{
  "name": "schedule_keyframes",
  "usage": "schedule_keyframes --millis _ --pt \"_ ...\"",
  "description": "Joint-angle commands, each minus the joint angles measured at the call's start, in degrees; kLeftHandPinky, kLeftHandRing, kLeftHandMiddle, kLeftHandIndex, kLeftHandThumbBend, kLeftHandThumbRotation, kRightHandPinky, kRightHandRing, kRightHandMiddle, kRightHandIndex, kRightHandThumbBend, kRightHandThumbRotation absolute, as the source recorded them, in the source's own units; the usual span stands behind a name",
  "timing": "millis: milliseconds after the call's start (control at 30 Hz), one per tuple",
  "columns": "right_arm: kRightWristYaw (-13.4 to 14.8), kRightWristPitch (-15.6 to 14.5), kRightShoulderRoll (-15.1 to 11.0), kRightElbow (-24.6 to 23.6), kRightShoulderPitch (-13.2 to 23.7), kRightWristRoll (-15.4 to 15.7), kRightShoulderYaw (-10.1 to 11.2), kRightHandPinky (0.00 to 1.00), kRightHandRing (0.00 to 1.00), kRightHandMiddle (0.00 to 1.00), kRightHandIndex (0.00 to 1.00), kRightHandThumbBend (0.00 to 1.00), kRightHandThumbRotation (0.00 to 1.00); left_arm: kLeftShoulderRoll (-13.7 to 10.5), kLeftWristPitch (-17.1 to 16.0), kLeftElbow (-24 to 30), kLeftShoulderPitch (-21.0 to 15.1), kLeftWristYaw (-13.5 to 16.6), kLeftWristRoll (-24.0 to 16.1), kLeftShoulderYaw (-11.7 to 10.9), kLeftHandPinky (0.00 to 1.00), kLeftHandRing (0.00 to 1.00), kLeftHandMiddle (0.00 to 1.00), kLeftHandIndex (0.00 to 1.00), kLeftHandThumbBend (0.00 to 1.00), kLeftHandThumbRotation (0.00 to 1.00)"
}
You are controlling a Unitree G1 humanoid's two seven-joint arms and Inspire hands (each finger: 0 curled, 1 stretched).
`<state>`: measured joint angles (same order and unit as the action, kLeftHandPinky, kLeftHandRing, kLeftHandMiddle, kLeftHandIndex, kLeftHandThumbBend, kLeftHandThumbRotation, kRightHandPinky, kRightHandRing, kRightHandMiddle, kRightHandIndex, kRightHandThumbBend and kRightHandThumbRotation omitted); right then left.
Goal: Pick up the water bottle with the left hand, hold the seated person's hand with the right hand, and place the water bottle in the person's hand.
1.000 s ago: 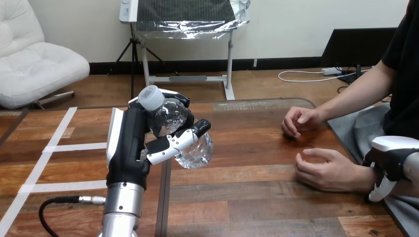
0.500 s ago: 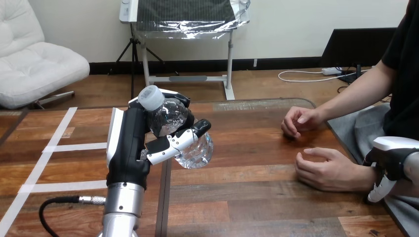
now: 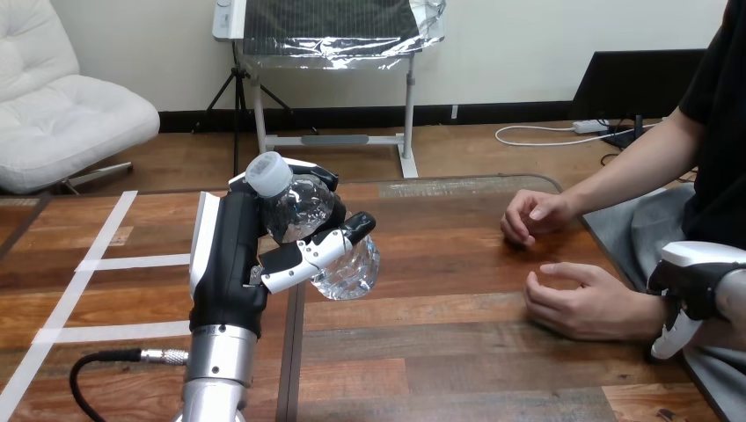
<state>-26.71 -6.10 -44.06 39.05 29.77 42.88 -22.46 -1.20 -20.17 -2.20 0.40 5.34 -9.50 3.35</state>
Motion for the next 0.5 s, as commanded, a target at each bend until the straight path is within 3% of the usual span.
schedule_keyframes --millis 0,233,467 --pt "-0.8 -0.2 2.8 0.6 -0.5 -0.3 -1.7 0.41 0.53 0.62 0.56 0.68 0.00 0.1 -0.7 3.5 -2.5 0.6 0.1 -0.7 0.37 0.42 0.46 0.49 0.62 0.00" --pt "1.4 2.2 2.3 0.4 -1.5 -0.3 -1.8 0.42 0.54 0.63 0.57 0.69 0.00 0.4 -0.7 3.5 -2.5 0.7 0.5 -0.8 0.37 0.42 0.46 0.49 0.63 0.00" --pt "1.4 2.1 2.4 0.1 -2.0 -0.6 -1.7 0.46 0.58 0.65 0.55 0.69 0.00 0.4 -0.8 3.5 -2.5 0.6 0.7 -0.9 0.37 0.42 0.46 0.49 0.63 0.00"
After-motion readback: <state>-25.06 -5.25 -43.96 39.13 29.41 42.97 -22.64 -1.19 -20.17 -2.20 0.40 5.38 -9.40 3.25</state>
